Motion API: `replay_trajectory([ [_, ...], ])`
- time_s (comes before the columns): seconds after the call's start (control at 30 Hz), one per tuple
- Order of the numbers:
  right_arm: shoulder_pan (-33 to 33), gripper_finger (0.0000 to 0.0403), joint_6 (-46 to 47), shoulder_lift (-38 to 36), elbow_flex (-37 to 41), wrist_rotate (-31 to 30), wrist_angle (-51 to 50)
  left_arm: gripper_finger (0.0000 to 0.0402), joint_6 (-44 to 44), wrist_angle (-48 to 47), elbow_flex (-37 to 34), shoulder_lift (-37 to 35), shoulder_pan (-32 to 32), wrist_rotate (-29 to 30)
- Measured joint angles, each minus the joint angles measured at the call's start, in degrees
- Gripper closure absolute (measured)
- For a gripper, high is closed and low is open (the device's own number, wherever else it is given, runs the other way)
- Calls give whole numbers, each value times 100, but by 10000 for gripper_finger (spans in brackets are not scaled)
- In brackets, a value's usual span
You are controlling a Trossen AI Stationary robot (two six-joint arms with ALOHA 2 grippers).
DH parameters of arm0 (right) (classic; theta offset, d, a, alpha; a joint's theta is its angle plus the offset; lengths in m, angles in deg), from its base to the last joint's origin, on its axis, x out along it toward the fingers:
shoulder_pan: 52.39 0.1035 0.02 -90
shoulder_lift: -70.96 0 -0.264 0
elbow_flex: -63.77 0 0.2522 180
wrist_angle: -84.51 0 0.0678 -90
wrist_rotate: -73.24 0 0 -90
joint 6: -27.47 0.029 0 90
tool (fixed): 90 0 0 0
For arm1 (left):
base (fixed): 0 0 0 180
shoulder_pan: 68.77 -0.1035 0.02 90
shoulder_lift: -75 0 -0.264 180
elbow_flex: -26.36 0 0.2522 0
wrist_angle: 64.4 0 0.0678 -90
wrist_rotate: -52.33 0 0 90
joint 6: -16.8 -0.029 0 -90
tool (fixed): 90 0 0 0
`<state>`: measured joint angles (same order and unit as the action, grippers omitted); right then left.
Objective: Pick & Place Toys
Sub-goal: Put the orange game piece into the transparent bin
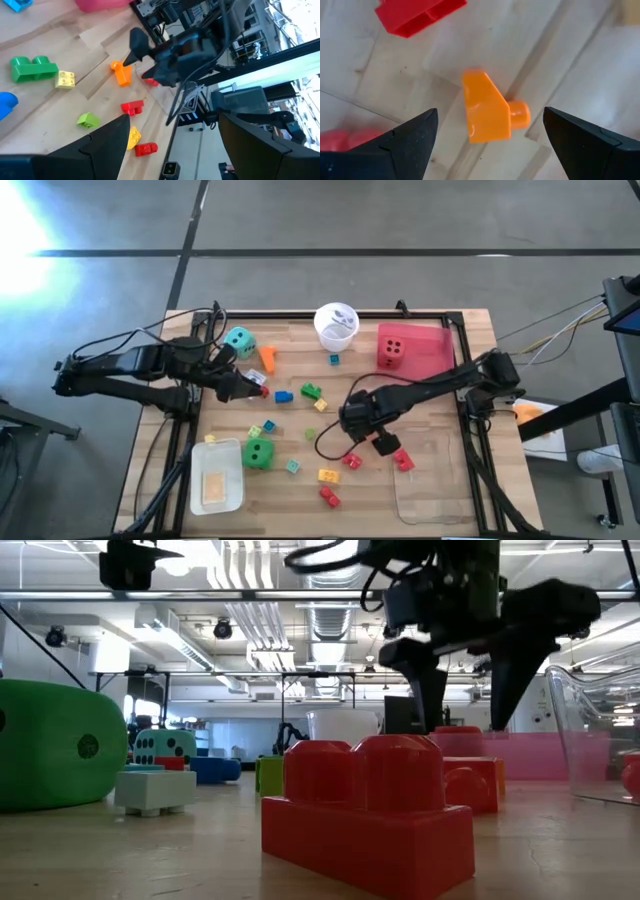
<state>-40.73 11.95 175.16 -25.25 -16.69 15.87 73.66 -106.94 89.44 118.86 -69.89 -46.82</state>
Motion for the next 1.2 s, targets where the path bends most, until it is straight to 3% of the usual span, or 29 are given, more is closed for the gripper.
replay_trajectory([
  [0.33,-83,49,-655,529,0,-295,178,95,0,-131,0,11,0,0],
  [0.73,-245,53,-637,914,7,-306,118,94,7,-155,0,11,0,0],
  [0.83,-245,78,-652,899,17,-305,136,94,20,-154,0,11,0,0],
  [1.0,-256,153,-593,879,17,-300,137,94,20,-154,0,13,0,0],
  [1.2,-256,154,-520,877,17,-302,137,94,20,-153,0,13,0,15],
])
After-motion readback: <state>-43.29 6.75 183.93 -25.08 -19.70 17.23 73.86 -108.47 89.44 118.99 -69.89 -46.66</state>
